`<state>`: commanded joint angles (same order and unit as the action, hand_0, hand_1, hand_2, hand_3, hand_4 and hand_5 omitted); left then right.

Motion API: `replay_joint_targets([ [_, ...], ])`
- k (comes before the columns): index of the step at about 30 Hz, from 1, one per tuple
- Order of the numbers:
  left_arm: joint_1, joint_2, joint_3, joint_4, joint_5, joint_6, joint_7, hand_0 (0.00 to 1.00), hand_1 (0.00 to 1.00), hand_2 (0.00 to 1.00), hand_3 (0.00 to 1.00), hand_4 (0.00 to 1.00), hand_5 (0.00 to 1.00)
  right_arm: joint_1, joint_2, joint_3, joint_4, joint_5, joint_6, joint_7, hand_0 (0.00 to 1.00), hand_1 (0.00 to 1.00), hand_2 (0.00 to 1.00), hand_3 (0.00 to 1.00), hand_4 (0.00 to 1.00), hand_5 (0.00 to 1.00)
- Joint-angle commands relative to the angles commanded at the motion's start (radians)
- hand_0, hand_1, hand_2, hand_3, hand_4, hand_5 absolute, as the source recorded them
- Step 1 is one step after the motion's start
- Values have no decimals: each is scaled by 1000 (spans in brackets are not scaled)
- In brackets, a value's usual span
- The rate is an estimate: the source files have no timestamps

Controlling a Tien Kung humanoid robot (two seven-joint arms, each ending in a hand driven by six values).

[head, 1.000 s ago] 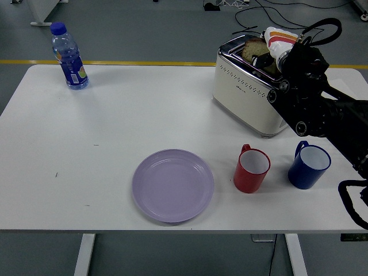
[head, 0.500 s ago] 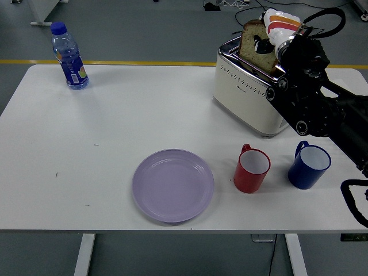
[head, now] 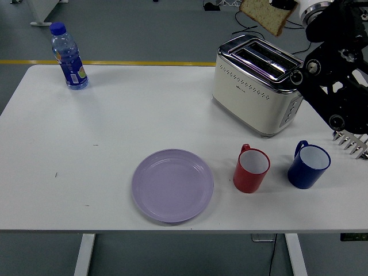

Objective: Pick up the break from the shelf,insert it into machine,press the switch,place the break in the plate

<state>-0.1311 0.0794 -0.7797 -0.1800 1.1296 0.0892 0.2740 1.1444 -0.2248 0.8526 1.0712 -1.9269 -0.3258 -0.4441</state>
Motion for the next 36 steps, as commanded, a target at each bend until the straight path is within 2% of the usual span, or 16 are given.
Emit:
replay_joint_targets([
  [9, 4, 0, -10, 0, 13, -2, 0, 656, 592, 590, 598, 326, 935, -93, -90, 40, 330, 262, 3, -33, 160, 238, 333, 468, 392, 2],
  [13, 8, 0, -13, 0, 15, -1, -1, 656, 592, 590, 598, 326, 935, -141, -121, 5, 444, 378, 23, -46, 160, 238, 333, 468, 392, 2],
  [18, 10, -1, -14, 0, 18, -2, -2, 655, 593, 590, 597, 326, 936, -214, -151, -70, 547, 547, 59, -34, 150, 234, 324, 469, 399, 2],
  [20, 10, -1, -15, 0, 18, -2, -1, 655, 592, 590, 598, 326, 935, -225, -153, -84, 558, 589, 63, -33, 136, 196, 306, 466, 400, 2],
  [23, 12, -2, -15, 0, 19, -2, -2, 655, 592, 590, 598, 326, 935, -271, -154, -134, 577, 667, 64, -20, 136, 196, 306, 466, 400, 2],
  [26, 13, -3, -16, 0, 19, -2, -2, 655, 593, 590, 598, 328, 938, -298, -149, -156, 579, 694, 60, -13, 124, 188, 303, 467, 396, 2],
  [29, 14, -3, -17, 0, 19, -2, -2, 655, 593, 590, 598, 328, 938, -334, -138, -199, 568, 737, 47, 1, 124, 188, 303, 467, 396, 2],
  [36, 12, -3, -9, 0, 12, -2, -3, 655, 593, 589, 599, 327, 934, -365, -116, -303, 531, 815, 39, 16, 123, 188, 301, 462, 382, 2],
])
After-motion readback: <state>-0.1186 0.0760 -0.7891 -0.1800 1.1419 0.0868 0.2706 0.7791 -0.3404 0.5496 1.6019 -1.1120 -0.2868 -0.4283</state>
